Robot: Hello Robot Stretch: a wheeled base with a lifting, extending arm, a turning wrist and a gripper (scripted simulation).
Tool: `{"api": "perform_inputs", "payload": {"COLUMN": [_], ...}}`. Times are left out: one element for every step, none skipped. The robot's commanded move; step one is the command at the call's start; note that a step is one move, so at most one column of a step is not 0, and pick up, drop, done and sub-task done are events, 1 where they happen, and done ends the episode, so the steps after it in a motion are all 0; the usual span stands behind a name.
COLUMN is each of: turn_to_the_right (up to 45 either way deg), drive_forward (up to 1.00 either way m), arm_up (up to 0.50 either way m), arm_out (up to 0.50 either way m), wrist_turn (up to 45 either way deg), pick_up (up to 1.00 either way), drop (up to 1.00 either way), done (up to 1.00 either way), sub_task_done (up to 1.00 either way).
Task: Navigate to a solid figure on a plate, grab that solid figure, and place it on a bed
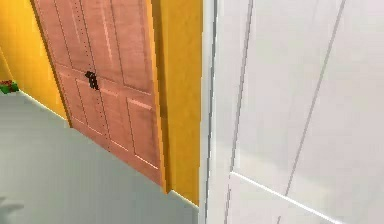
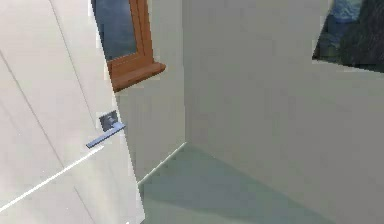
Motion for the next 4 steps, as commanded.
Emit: {"api": "perform_inputs", "payload": {"turn_to_the_right": [-9.0,0.0,-30.0,0.0], "drive_forward": [0.00,0.25,0.00,0.60], "arm_up": [0.00,0.00,0.00,0.00], "arm_out": [0.00,0.00,0.00,0.00], "wrist_turn": [0.0,0.0,0.0,0.0], "pick_up": [0.00,0.00,0.00,0.00], "drop": [0.00,0.00,0.00,0.00], "done": [0.00,0.00,0.00,0.00], "sub_task_done": [0.00,0.00,0.00,0.00]}}
